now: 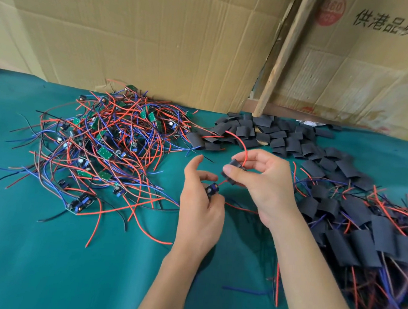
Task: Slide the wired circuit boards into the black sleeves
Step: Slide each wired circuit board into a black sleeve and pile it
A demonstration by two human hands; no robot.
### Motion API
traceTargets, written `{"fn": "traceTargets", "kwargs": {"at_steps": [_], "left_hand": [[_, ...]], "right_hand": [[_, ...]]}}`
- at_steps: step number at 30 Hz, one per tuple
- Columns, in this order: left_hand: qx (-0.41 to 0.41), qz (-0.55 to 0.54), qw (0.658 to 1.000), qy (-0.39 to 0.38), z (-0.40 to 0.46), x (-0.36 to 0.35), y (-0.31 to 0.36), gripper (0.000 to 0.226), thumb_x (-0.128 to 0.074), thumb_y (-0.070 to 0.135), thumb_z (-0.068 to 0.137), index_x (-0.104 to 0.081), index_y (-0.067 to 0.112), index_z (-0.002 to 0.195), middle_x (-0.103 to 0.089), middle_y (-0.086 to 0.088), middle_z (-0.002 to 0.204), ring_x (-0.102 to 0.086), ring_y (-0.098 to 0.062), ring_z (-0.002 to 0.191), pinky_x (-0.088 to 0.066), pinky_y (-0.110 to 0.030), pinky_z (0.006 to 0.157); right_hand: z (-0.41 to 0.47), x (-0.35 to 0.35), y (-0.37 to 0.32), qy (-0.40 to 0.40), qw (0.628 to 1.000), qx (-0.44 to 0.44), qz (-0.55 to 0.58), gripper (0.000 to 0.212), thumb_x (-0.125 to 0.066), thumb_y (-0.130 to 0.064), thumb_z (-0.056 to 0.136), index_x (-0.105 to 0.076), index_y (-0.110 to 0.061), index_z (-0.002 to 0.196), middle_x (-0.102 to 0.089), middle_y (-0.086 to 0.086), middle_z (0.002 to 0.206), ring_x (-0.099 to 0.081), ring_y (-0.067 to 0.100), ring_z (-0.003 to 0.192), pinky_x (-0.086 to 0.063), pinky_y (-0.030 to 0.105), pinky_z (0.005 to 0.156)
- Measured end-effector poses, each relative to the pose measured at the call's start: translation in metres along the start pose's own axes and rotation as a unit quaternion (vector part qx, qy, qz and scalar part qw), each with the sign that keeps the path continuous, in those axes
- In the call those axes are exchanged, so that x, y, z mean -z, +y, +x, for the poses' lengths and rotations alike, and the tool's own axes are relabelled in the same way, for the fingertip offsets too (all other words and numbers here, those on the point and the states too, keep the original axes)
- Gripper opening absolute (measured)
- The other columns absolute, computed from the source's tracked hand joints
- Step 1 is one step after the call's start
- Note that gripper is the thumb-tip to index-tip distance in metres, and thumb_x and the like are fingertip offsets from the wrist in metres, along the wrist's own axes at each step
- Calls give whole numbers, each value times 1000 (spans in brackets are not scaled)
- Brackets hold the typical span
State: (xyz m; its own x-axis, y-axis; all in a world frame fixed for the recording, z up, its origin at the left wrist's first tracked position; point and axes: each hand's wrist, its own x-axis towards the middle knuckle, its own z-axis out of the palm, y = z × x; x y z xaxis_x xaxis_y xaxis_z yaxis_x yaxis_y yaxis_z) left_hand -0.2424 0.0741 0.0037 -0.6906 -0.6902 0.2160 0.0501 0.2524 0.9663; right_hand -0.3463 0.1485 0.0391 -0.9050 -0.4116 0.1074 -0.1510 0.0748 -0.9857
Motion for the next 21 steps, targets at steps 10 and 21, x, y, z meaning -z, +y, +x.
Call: {"fn": "traceTargets", "kwargs": {"at_steps": [10,21], "left_hand": [[5,-16,998,68,3,-4,-9,23,-76,5,85,-64,25,83,-68,10,79,-69,-10,64,-52,-17,62],[11,-21,996,84,3,-3,-11,21,-69,4,90,-68,24,84,-72,11,76,-71,-10,64,-59,-29,65]], "right_hand": [[2,1,0,-7,989,-79,128,17,-83,1,79,-70,-3,89,-72,7,71,-72,20,70,-64,34,71],[1,0,-3,-27,999,-33,10,16,-88,-18,79,-76,-8,84,-75,13,74,-70,23,68,-65,48,78]]}}
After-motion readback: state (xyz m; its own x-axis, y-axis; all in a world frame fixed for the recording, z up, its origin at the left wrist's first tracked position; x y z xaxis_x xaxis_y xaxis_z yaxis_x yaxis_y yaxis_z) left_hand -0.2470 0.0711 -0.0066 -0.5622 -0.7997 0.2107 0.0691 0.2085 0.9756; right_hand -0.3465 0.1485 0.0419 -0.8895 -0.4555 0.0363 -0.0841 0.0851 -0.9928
